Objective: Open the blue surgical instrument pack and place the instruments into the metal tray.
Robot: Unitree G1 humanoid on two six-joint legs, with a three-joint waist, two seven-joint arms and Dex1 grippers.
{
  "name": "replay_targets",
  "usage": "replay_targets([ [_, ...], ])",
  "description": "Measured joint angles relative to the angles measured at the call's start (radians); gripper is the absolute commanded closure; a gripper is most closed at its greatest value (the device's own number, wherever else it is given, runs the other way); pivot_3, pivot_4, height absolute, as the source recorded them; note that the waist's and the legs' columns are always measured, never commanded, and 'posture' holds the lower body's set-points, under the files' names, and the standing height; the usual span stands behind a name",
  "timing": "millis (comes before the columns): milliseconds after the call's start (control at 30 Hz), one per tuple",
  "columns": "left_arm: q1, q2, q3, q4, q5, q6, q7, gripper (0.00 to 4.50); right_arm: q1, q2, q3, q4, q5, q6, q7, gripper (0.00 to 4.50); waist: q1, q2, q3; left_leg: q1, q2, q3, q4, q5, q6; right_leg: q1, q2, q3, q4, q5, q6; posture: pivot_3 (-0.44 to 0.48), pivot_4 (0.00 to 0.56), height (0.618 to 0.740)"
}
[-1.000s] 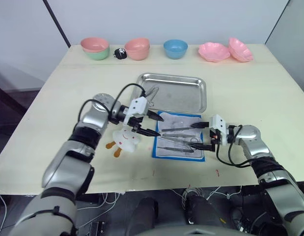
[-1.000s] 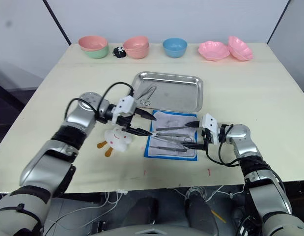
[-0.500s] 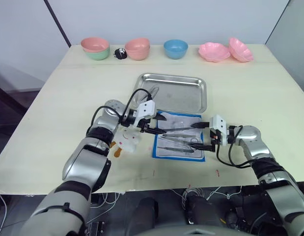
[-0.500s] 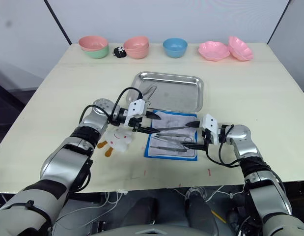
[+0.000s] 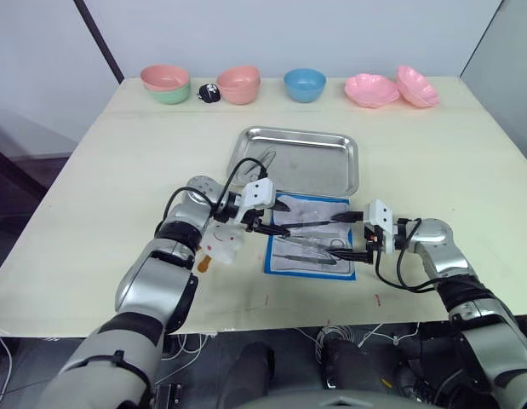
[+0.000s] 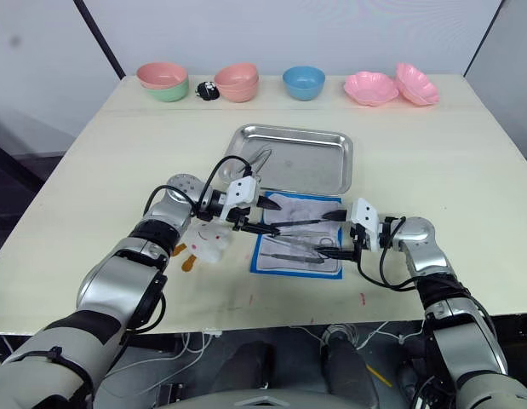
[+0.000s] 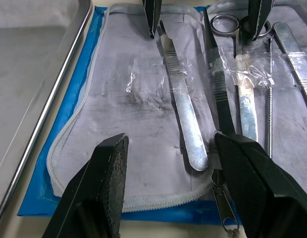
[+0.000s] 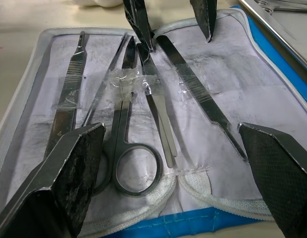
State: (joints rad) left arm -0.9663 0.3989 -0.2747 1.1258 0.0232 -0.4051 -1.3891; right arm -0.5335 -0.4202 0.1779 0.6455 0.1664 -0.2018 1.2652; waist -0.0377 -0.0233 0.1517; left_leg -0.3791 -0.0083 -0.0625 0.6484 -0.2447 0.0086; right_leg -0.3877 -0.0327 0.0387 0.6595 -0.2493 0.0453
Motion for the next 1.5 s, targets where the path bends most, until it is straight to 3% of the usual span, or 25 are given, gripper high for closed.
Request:
replay_targets([
  [67,-0.001,-0.004,0.004,0.006,0.007,-0.002,0.001,1.56,0.0,0.0,0.0,0.0,0.0,0.001,0.0,0.0,0.0,0.0,0.0,0.0,0.0,0.0,0.0,0.0,0.0,0.0,0.0,0.0,0.0,0.0,0.0,0.0,0.15,0.74],
  [133,-0.002,-0.011,0.01,0.013,0.014,-0.007,0.001,2.13,0.001,0.0,0.0,0.0,0.0,0.001,-0.001,0.0,0.0,0.0,0.0,0.0,0.0,0.0,0.0,0.0,0.0,0.0,0.0,0.0,0.0,0.0,0.0,0.0,0.15,0.74],
  [200,-0.002,-0.016,0.01,0.018,0.016,-0.015,-0.012,2.88,0.001,0.0,0.0,0.0,0.0,0.001,-0.002,0.0,0.0,0.0,0.0,0.0,0.0,0.0,0.0,0.0,0.0,0.0,0.0,0.0,0.0,0.0,0.0,0.0,0.15,0.74],
  [300,0.002,-0.024,0.012,0.026,0.021,-0.026,-0.028,4.35,0.002,-0.001,0.0,0.0,0.0,0.003,-0.007,0.0,0.001,0.0,-0.001,0.002,0.0,0.0,0.0,0.0,0.0,0.002,0.0,-0.001,0.0,0.0,0.001,0.0,0.15,0.74],
  [333,0.002,-0.024,0.015,0.027,0.021,-0.025,-0.021,4.48,0.003,0.0,0.0,-0.001,0.0,0.003,-0.008,0.0,0.001,0.0,-0.001,0.002,0.0,-0.001,0.0,0.0,0.0,0.002,0.0,-0.001,0.0,-0.001,0.002,0.0,0.15,0.74],
  [1067,-0.029,-0.029,0.016,0.015,0.075,0.006,-0.02,4.48,-0.007,0.002,0.004,0.0,0.0,0.025,0.001,0.0,-0.001,0.001,-0.001,0.001,0.0,-0.001,0.0,0.0,0.0,0.002,0.0,-0.001,0.0,-0.001,0.002,0.0,0.15,0.74],
  [1500,-0.047,-0.003,-0.012,-0.084,0.131,0.096,-0.012,4.48,-0.018,0.004,0.01,0.004,-0.003,0.035,0.009,0.0,-0.003,0.001,0.0,0.001,0.0,-0.002,0.0,0.0,0.0,0.002,0.0,-0.002,0.0,-0.001,0.002,0.0,0.15,0.74],
])
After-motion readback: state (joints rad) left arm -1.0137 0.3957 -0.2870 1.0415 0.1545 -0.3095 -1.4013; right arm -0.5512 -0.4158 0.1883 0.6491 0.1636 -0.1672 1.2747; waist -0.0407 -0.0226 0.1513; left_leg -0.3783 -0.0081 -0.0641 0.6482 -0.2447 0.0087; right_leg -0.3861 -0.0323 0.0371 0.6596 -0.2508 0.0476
